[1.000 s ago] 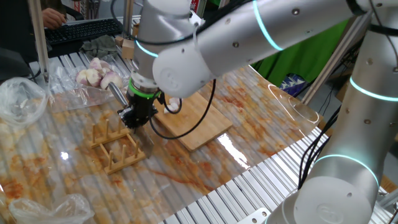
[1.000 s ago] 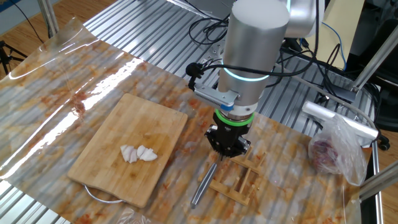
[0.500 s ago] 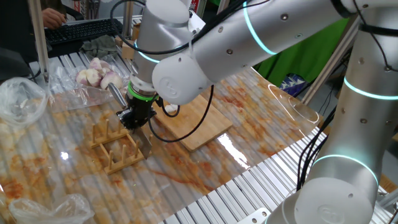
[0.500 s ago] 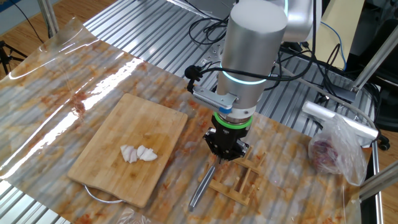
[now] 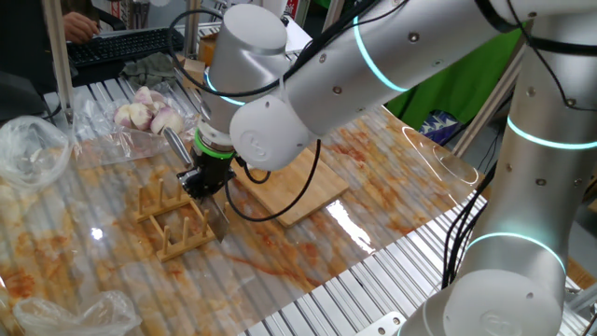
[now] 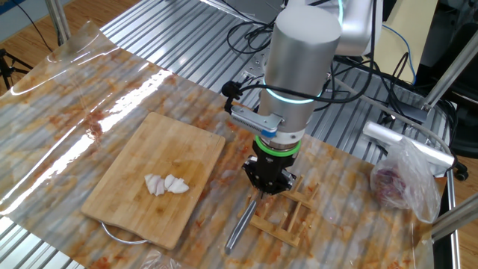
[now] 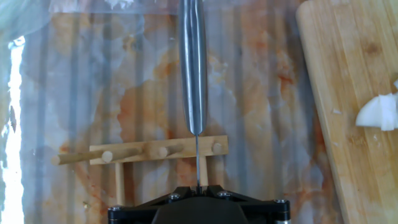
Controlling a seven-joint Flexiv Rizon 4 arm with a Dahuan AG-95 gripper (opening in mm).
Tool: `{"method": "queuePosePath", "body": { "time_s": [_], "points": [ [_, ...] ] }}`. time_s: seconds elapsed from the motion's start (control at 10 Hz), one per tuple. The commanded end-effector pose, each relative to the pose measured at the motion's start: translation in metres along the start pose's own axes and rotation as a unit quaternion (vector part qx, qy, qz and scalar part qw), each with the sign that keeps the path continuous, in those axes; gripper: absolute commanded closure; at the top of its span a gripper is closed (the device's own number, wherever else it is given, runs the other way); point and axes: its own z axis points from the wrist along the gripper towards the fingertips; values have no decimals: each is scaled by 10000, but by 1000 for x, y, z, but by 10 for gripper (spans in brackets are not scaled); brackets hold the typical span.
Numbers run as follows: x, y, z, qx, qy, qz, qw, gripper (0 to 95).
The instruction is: Chop the onions
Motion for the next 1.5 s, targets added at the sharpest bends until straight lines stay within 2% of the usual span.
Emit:
{"method": "queuePosePath", "body": {
  "time_s": [0.1, 0.7, 0.9, 1.0, 1.2, 1.5],
  "points": [
    [0, 0, -2, 6, 7, 3, 10000, 950],
    [0, 0, -2, 35, 49, 87, 9999, 950],
    [0, 0, -2, 78, 148, 169, 9997, 950],
    [0, 0, -2, 128, 292, 166, 9994, 950],
    [0, 0, -2, 218, 486, 121, 9985, 950],
    [0, 0, -2, 199, 424, 91, 9989, 950]
  ]
}}
